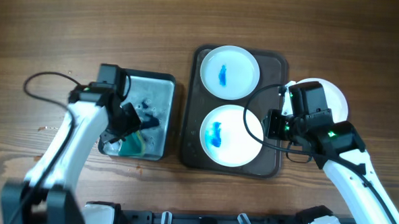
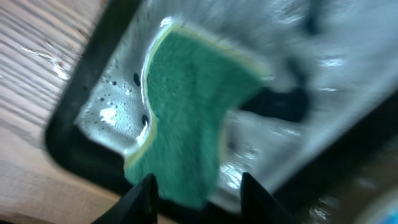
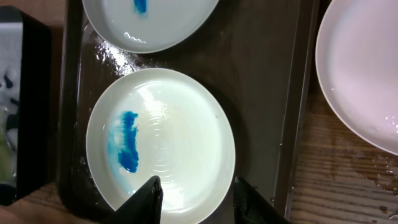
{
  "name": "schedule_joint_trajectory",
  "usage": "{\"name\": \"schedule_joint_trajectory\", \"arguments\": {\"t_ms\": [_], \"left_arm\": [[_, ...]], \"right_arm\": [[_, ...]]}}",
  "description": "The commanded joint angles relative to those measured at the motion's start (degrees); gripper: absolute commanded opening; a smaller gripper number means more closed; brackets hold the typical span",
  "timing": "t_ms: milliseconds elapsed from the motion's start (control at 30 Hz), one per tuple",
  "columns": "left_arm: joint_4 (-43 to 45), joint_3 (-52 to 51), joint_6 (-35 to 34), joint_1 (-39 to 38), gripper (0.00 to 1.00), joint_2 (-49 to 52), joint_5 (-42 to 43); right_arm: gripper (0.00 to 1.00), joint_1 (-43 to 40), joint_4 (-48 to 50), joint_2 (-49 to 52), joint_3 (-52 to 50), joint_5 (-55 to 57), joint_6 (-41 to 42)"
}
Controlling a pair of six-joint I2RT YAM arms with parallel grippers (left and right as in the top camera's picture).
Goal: Clean dirty plates on tray and stack at the side
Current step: 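Grasp the green-yellow sponge in the basin with the left gripper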
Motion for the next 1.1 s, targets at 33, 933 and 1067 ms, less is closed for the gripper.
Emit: {"name": "schedule_joint_trajectory", "arguments": {"t_ms": [33,933,1067], "left_arm": [[2.4,-2.4,-1.2,-0.4,0.29,8.8,-0.9],[8.2,2.1,4.8,-0.4,0.63,6.4,0.1],[14.6,-2.0,2.2,-0.4,0.58,9.3,-3.5]], "right_arm": [[0.38,0.2,-0.2,1.5,0.7,1.0,1.4],[0.38,0.2,-0.5,1.6,0.7,1.0,2.9],[0.38,0.2,-0.5,1.6,0.6,0.5,3.3]]}}
